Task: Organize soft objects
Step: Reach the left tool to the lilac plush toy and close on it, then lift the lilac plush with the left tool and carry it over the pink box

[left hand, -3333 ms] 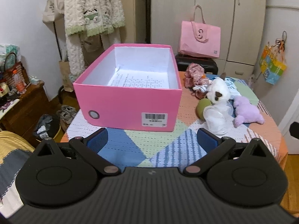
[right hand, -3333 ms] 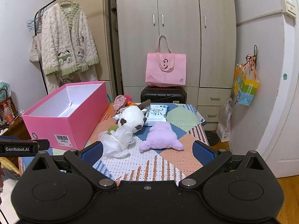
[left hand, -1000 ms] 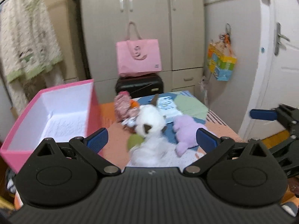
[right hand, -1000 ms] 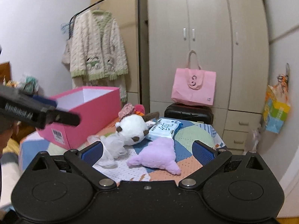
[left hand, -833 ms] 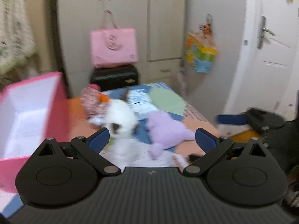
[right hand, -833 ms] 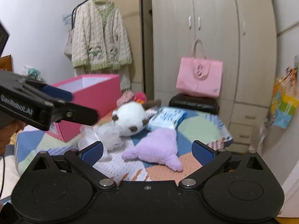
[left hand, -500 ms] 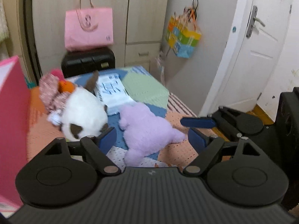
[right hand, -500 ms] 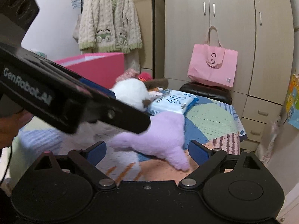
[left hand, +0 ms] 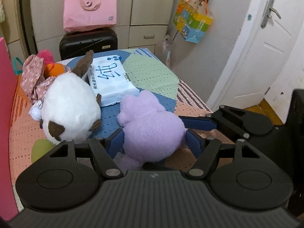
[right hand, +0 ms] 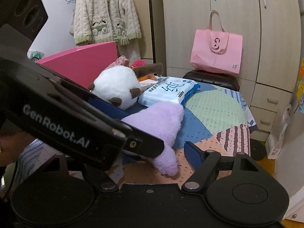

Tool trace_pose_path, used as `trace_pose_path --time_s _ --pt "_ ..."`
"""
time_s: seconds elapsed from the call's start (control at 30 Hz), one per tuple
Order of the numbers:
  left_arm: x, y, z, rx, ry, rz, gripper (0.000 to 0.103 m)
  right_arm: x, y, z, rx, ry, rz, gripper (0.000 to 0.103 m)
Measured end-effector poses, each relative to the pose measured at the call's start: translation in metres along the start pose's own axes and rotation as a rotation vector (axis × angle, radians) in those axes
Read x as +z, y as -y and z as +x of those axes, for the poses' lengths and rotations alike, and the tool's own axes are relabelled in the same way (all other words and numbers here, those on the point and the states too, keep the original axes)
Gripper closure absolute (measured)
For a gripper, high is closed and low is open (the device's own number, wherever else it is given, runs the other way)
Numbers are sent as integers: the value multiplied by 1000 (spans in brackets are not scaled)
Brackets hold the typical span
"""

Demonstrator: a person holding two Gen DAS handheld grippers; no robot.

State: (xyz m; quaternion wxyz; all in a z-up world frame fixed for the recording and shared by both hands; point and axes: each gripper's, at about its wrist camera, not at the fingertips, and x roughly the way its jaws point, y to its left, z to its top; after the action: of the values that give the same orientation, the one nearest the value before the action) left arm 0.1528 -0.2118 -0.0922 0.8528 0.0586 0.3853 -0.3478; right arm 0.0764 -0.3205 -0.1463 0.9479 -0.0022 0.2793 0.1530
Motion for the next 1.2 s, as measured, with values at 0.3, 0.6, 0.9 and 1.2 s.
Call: trace_pose_path --time_s 0.3,0.6,0.9,1.2 --pt "-5 5 8 15 -9 -15 32 -2 -7 0 -14 19 -24 32" --pt "-7 15 2 47 12 20 35 -6 -7 -3 -41 51 26 36" --pt "-11 20 -19 40 1 23 35 -4 -13 -19 -20 54 86 36" --pt "-20 23 -52 33 -7 -30 35 4 -28 -42 -11 25 109 36"
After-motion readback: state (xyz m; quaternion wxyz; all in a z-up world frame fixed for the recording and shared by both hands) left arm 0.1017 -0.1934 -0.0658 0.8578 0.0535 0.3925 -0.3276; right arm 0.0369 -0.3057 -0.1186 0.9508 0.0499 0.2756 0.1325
